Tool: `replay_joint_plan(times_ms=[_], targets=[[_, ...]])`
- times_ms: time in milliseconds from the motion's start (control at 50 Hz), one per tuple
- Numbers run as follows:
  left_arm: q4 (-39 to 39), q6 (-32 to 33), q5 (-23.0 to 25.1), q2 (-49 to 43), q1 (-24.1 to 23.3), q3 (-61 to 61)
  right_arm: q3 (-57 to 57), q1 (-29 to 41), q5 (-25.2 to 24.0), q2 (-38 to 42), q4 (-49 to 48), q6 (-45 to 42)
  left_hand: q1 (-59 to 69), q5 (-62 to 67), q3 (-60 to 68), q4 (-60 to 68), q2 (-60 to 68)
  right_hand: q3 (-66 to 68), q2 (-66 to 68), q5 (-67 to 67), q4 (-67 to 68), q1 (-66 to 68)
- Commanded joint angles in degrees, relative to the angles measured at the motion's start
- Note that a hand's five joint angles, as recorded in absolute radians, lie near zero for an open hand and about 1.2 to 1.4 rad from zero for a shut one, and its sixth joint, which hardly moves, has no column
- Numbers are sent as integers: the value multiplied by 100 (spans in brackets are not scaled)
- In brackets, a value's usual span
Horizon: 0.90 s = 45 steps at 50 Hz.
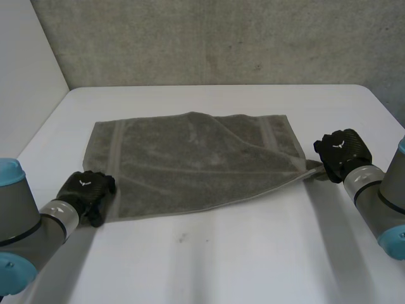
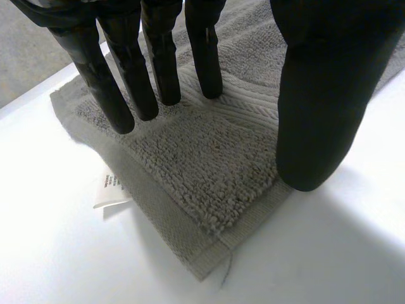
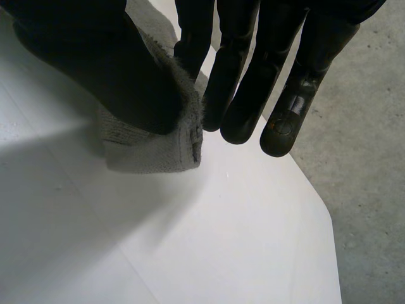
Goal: Fold the towel.
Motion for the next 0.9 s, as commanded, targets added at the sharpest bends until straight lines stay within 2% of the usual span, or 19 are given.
replay_joint_plan(times_ms=[20,200,260,300,400,740,800,840,900], targets=[[2,0,0,-123,0,186,0,0,-5,35,0,0,741,738,738,744,741,1191,1267,1282,1163,2406],[2,9,0,-273,-8,274,0,9,-5,52,0,-9,1078,1075,1075,1081,1077,1191,1267,1282,1163,2406],[10,97,0,-291,-8,301,0,9,-5,44,0,0,1599,1596,1596,1603,1599,1191,1267,1282,1163,2406],[19,219,9,-265,0,318,0,9,-5,52,0,-9,2553,2550,2550,2556,2553,1191,1267,1282,1163,2406],[45,246,0,-133,0,310,0,26,-5,52,0,-9,3347,3344,3344,3351,3347,1191,1267,1282,1163,2406],[45,246,9,17,18,231,9,35,-5,61,0,-9,3298,3295,3295,3302,3298,1191,1267,1282,1163,2406],[54,246,9,-18,18,239,0,35,-5,52,0,-9,3685,3682,3682,3688,3685,1191,1267,1282,1163,2406],[45,246,0,-36,18,239,0,35,4,52,9,-17,4972,4969,4969,4975,4971,1191,1267,1282,1163,2406],[45,246,-26,-27,18,239,9,35,12,35,18,-26,4978,4975,4975,4981,4978,1191,1267,1282,1163,2406]])
